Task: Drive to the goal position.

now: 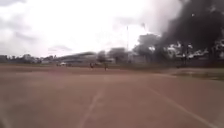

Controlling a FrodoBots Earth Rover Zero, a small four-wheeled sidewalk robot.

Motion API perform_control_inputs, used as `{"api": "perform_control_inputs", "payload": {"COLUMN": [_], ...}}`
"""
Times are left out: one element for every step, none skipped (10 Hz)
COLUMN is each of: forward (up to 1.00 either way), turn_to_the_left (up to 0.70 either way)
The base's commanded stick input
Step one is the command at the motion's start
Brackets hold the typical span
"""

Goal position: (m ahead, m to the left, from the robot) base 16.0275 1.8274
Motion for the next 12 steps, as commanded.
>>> {"api": "perform_control_inputs", "payload": {"forward": [0.7, 0.7, 0.7, 0.7, 0.7, 0.7, 0.7, 0.7, 0.7, 0.7, 0.7, 0.7], "turn_to_the_left": [-0.32, -0.2, -0.08, 0.0, 0.0, 0.0, 0.0, 0.0, 0.0, 0.0, 0.0, 0.0]}}
